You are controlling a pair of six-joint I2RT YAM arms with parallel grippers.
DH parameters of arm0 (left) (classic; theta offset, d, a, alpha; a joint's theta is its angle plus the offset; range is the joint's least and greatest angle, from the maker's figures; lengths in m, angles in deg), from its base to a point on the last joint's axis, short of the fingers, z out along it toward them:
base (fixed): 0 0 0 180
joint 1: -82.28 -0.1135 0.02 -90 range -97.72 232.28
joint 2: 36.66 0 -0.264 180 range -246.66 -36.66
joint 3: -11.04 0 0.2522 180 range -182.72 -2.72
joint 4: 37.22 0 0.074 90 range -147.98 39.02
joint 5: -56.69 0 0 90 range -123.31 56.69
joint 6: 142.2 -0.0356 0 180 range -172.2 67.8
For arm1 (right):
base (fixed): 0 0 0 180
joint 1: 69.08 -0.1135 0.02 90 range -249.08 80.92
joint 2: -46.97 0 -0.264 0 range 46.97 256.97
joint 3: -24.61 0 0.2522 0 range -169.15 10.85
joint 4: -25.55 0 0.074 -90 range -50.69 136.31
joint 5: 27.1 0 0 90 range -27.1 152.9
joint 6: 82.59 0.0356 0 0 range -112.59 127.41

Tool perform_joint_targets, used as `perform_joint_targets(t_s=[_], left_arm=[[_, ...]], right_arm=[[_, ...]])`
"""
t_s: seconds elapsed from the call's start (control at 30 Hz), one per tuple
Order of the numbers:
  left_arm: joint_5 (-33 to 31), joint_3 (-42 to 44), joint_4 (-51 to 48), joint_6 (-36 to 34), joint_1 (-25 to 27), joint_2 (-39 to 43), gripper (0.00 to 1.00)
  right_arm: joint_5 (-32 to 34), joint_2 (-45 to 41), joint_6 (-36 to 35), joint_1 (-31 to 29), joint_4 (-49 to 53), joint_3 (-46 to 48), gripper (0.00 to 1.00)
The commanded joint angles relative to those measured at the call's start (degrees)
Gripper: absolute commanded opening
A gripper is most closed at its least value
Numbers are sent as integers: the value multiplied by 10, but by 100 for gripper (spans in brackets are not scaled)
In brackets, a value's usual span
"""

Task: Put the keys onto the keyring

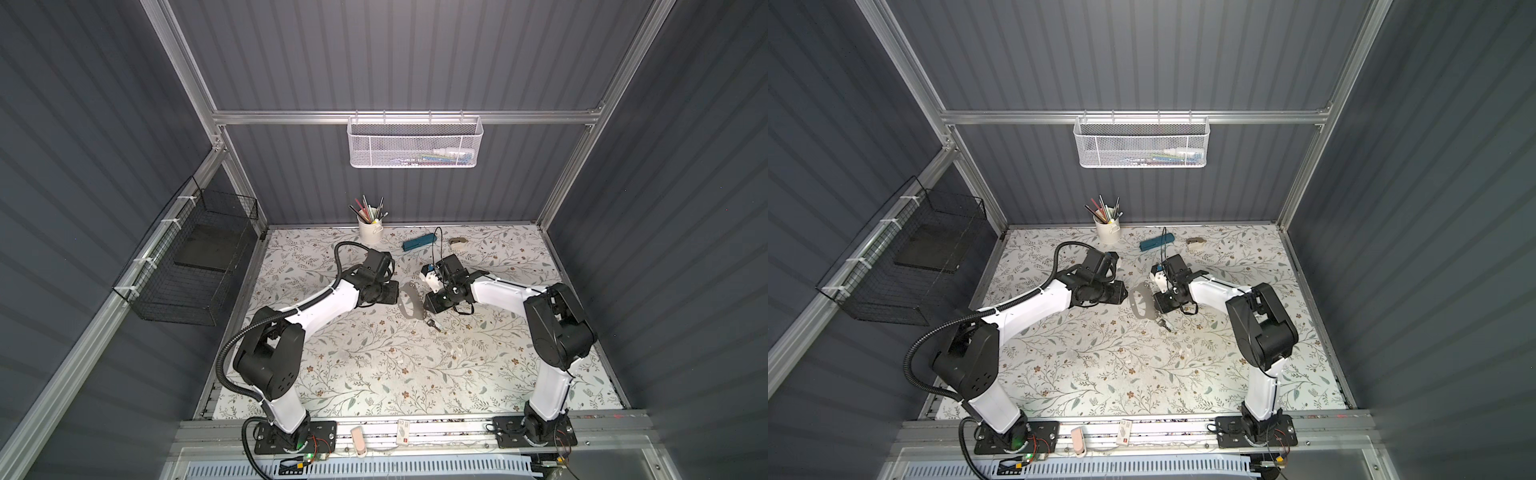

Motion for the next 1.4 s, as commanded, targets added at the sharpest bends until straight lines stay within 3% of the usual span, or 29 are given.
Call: perform_joint_targets(t_s=[0.0,0.5,0.67,0.97,1.37], left_arm=[[-1,7,-17,-3,-6,16,35],[2,7,-16,-3,-11,13,35],[1,5,-17,-3,-12,14,35],[3,6,-16,-1,-13,18,35],[16,-45,-27,4,-14,59,35]], right_arm=[[9,10,-14,-4,16,-18,26],[14,34,-17,-14,14,-22,27],[26,28,-16,-14,10,-20,18],[23,-30,-14,-15,-2,-6,0],[17,-185,-3,-15,56,-37,0]])
